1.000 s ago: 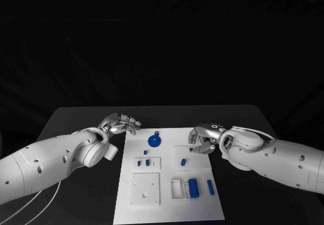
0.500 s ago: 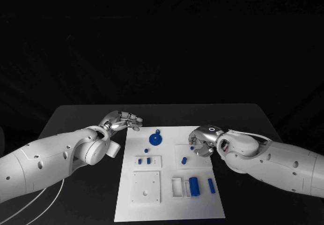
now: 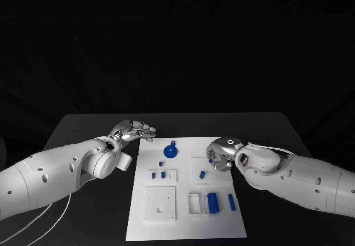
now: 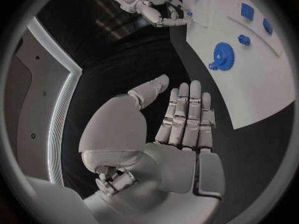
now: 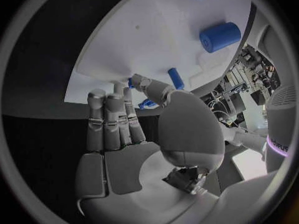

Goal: Assemble the parts on the task board

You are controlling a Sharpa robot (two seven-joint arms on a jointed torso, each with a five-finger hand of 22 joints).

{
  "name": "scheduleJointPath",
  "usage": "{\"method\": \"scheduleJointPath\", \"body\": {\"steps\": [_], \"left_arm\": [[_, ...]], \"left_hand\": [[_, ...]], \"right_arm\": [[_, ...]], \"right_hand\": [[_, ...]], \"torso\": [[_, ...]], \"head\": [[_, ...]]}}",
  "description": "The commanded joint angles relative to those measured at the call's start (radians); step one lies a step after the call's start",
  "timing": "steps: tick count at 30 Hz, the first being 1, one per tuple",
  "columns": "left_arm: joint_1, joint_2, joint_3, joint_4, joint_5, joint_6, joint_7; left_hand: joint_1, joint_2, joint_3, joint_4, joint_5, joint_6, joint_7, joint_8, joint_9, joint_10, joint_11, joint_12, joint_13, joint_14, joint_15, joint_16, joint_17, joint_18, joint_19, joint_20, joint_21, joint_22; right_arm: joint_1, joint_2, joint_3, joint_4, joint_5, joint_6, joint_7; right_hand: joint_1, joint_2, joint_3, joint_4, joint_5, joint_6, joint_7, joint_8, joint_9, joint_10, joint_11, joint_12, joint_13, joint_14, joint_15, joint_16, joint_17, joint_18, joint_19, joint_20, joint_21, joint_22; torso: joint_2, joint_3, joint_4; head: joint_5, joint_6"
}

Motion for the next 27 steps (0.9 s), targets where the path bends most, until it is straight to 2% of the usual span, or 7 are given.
{"method": "scheduleJointPath", "body": {"steps": [1, 4, 9, 16, 27], "left_arm": [[0.001, 0.0, 0.001, 0.001, 0.012, 0.011, 0.012], [0.001, 0.0, 0.001, 0.0, 0.012, 0.013, 0.01], [0.001, 0.002, 0.001, 0.0, 0.012, 0.013, 0.008], [0.001, 0.003, 0.001, -0.005, 0.012, 0.017, 0.003], [0.001, 0.0, 0.001, -0.011, 0.012, 0.02, -0.002]], "left_hand": [[-0.004, 0.004, -0.004, 0.002, 0.001, -0.006, 0.0, 0.001, -0.001, -0.008, 0.0, -0.003, -0.002, 0.005, 0.001, -0.005, 0.002, -0.007, -0.003, 0.0, -0.004, 0.001], [-0.004, 0.005, -0.004, 0.003, 0.002, -0.007, 0.0, 0.002, -0.001, -0.008, 0.0, -0.003, -0.003, 0.007, 0.0, -0.008, 0.004, -0.007, 0.003, -0.002, -0.002, 0.003], [-0.001, 0.004, -0.007, 0.005, 0.001, -0.011, 0.001, 0.005, -0.002, -0.008, 0.0, -0.004, -0.01, 0.015, -0.003, -0.021, 0.021, -0.004, 0.046, -0.02, 0.012, 0.01], [0.001, 0.003, -0.008, 0.005, 0.001, -0.012, 0.001, 0.006, -0.002, -0.008, 0.001, -0.004, -0.012, 0.021, -0.006, -0.025, 0.029, -0.001, 0.062, -0.024, 0.016, 0.012], [0.002, 0.002, -0.009, 0.004, 0.001, -0.013, 0.001, 0.007, -0.003, -0.009, 0.001, -0.004, -0.014, 0.025, -0.008, -0.027, 0.034, 0.001, 0.069, -0.026, 0.018, 0.014]], "right_arm": [[-0.009, 0.008, -0.004, -0.002, -0.017, 0.007, 0.002], [-0.012, 0.011, -0.004, -0.002, -0.017, 0.006, 0.003], [-0.014, 0.015, -0.005, -0.001, -0.023, 0.006, -0.002], [-0.015, 0.016, -0.006, 0.003, -0.034, 0.023, -0.003], [-0.018, 0.017, -0.009, 0.001, -0.131, 0.008, -0.036]], "right_hand": [[0.003, 0.007, 0.008, 0.0, -0.007, 0.01, -0.002, 0.005, 0.001, 0.056, -0.005, 0.0, 0.001, 0.002, -0.007, 0.006, -0.002, 0.046, 0.008, 0.0, 0.002, 0.018], [0.002, 0.008, 0.01, 0.001, -0.007, 0.014, -0.004, 0.007, 0.002, 0.058, -0.006, 0.001, 0.004, 0.003, -0.008, 0.006, -0.003, 0.046, 0.009, -0.002, 0.002, 0.018], [0.005, 0.017, 0.016, 0.0, -0.007, 0.021, -0.007, 0.01, 0.003, 0.064, -0.009, 0.003, 0.011, 0.006, -0.01, 0.008, -0.004, 0.046, 0.011, -0.004, 0.004, 0.019], [0.005, 0.017, 0.013, -0.012, -0.008, 0.038, -0.015, 0.018, 0.006, 0.082, -0.017, 0.013, 0.029, 0.013, -0.019, 0.013, -0.006, 0.046, 0.017, -0.01, 0.012, 0.021], [0.026, 0.029, 0.026, -0.041, -0.007, 0.074, -0.029, 0.032, 0.012, 0.11, -0.031, 0.028, 0.062, 0.022, -0.032, 0.017, -0.009, 0.046, 0.02, -0.014, 0.022, 0.021]], "torso": [[0.0, -0.0006, 0.0009], [0.0, -0.0014, 0.0006], [-0.001, -0.0014, 0.001], [0.0, -0.0016, 0.0005], [0.0, -0.0007, 0.0004]], "head": [[0.0, -0.002], [0.0, -0.003], [-0.001, -0.003], [-0.001, -0.005], [-0.001, -0.007]]}}
